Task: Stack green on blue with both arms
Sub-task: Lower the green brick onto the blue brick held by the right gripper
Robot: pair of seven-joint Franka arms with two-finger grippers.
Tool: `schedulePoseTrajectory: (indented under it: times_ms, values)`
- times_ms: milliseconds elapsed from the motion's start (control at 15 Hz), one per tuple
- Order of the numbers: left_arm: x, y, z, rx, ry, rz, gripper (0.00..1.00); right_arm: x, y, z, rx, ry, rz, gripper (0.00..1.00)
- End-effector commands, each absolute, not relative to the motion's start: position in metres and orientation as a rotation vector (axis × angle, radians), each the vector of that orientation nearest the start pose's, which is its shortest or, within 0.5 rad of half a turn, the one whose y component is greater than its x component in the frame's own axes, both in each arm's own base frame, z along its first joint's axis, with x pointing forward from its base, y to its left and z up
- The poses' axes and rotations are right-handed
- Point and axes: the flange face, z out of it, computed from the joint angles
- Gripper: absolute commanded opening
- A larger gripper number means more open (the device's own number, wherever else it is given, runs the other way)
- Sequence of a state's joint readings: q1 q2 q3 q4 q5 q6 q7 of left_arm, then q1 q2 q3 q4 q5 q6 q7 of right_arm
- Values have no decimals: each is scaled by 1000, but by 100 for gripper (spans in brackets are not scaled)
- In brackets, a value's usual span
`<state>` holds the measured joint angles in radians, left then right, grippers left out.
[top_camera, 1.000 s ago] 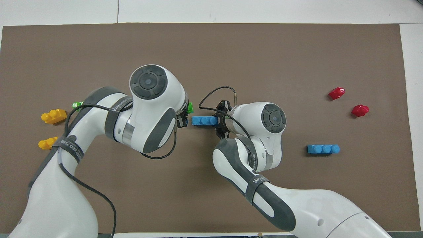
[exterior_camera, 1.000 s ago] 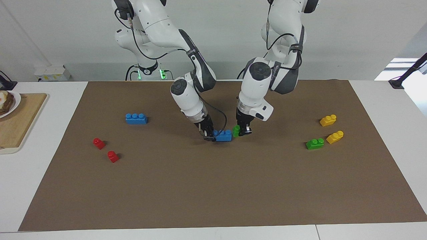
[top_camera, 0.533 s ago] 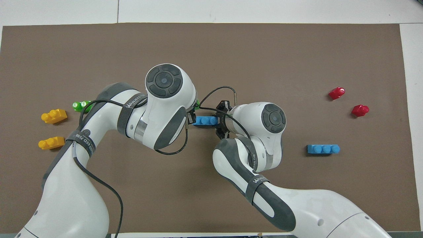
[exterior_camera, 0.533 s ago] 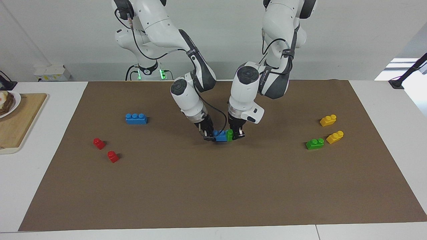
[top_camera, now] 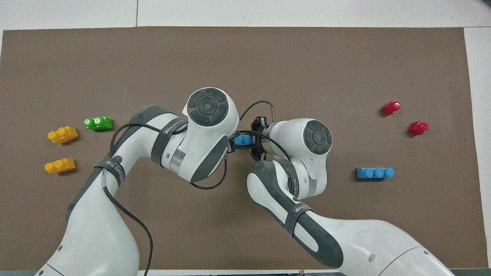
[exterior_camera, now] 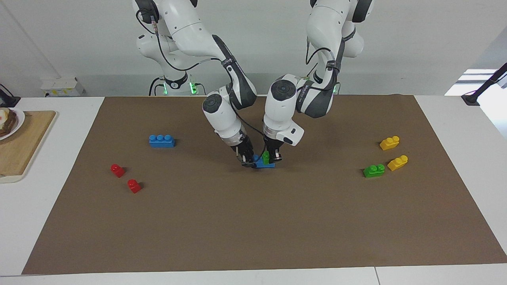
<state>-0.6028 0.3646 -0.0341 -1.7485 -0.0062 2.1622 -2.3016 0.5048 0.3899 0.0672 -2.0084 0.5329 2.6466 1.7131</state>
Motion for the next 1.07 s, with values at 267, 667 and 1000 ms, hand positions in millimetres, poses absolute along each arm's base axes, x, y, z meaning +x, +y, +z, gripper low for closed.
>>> schedulePoseTrajectory:
  times_ms: [267,667,1000]
  values:
    - [510,-379,355,2156,2252,8,0,531,316,268,-1913,2019,278,0]
    - [505,-390,357,2155,2226,1,0,531,316,268,-1912,2017,278,0]
    - [500,-399,358,2150,2201,3,0,531,315,267,-1912,2021,278,0]
